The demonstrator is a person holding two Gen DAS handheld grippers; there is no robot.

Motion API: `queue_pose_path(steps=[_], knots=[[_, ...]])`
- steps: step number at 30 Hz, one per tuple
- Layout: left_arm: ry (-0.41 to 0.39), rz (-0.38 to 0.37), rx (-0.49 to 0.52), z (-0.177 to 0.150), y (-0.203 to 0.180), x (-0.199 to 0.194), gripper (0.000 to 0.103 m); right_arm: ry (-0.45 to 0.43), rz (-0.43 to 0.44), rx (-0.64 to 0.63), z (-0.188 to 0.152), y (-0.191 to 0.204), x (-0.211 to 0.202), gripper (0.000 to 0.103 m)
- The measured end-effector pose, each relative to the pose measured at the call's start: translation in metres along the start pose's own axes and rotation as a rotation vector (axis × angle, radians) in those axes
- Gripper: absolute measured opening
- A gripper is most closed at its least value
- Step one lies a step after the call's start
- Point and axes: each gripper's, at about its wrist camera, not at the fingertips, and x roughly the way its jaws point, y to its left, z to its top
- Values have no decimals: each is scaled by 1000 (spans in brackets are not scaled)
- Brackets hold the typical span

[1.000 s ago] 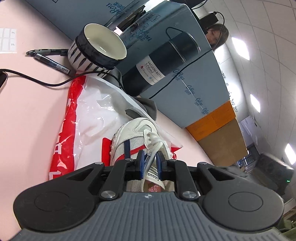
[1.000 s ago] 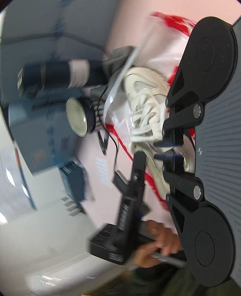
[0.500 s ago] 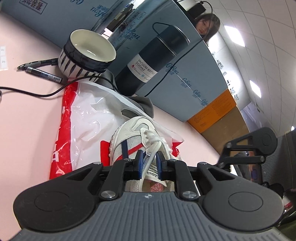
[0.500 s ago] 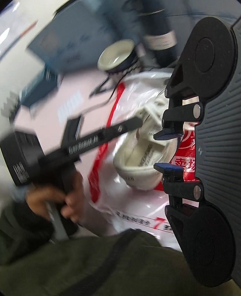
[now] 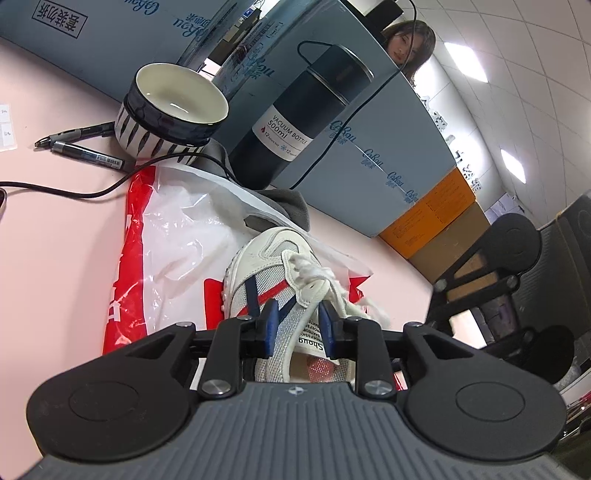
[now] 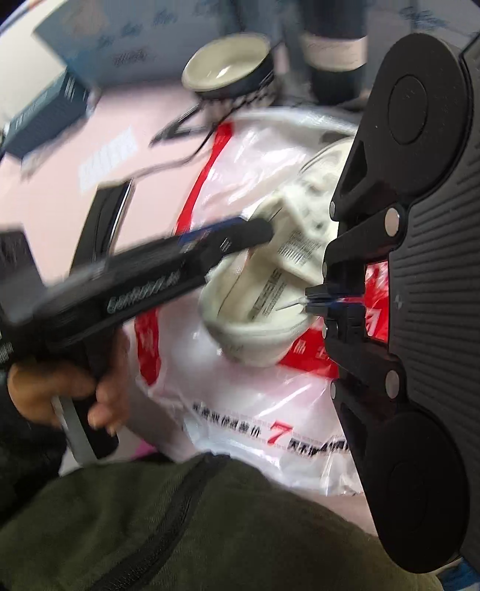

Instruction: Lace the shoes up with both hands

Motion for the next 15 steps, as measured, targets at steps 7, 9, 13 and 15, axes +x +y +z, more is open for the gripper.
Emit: queue_pose_path(steps=[7, 9, 13, 15], knots=[[-21, 74, 211, -3, -21, -1, 27, -200, -77, 361, -34, -11, -24, 2], [-33, 91, 311, -5, -30, -1, 22, -299, -85, 506, -47, -13, -26, 2], [-33, 54, 311, -3, -30, 1, 14, -476, -108, 771, -69, -16, -25, 2], [-30, 27, 240, 0, -22, 1, 14, -553, -111, 860, -74, -17, -24, 2]])
